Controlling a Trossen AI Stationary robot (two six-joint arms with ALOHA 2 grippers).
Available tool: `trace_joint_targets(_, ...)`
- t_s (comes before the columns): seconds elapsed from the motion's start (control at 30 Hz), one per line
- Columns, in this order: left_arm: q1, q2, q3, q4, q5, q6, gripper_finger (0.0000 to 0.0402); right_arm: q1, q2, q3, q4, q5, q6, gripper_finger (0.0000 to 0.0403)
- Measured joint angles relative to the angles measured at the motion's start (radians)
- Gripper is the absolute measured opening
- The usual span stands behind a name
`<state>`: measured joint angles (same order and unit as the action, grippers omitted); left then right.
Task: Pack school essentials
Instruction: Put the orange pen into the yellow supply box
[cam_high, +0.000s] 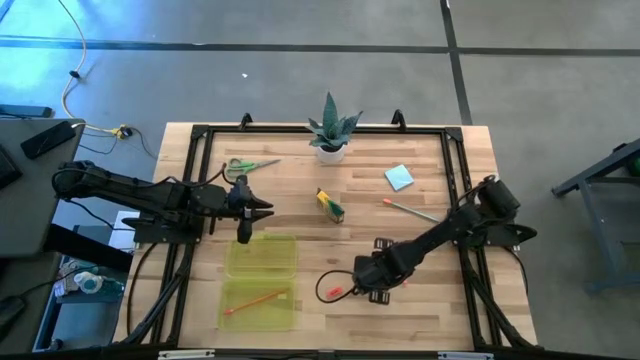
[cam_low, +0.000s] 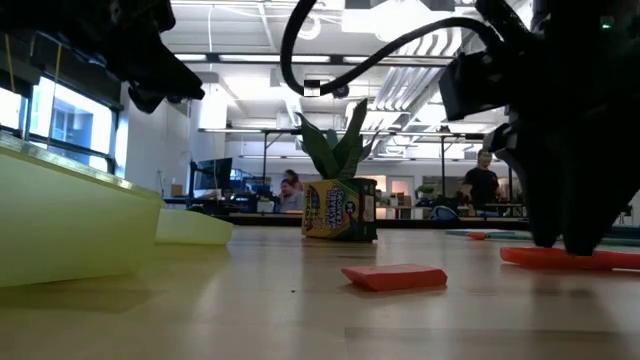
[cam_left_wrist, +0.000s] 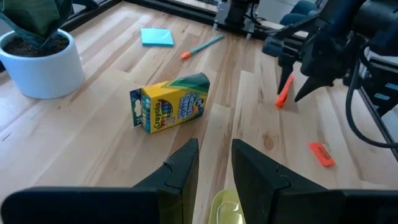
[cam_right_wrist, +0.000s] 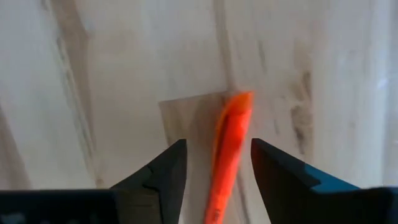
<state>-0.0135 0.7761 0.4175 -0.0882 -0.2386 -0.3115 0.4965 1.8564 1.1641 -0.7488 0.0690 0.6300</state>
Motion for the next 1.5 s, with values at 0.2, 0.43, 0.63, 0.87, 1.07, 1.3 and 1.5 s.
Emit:
trace_joint_targets(0.2,0.000,0.000,0.000,-0.006,0.000,0.000,0.0085,-0.004,0.028,0.000,0.006,-0.017,0.018,0.0169)
trace_joint_targets(0.43,0.000,0.000,0.000,-0.006,0.000,-0.003,0.0085,-0.012,0.049,0.004,0.005,-0.029,0.033,0.0161)
trace_joint_targets(0.63,0.000,0.000,0.000,-0.006,0.000,-0.003,0.0085,-0.013,0.047,0.003,0.007,-0.043,0.051,0.0087)
trace_joint_targets(0.87,0.000,0.000,0.000,-0.006,0.000,-0.016,0.0085,-0.013,0.049,0.001,0.005,-0.043,0.052,0.0015)
trace_joint_targets(1.07,0.000,0.000,0.000,-0.032,0.000,-0.018,0.0085,-0.013,0.040,0.000,0.015,-0.043,0.051,0.0030)
trace_joint_targets(1.3,0.000,0.000,0.000,-0.063,0.006,-0.019,0.0085,-0.013,0.023,-0.003,0.113,-0.043,0.069,0.0026)
trace_joint_targets(1.5,0.000,0.000,0.000,-0.096,0.045,-0.027,0.0085,-0.013,0.016,-0.003,0.258,-0.035,0.043,0.0026)
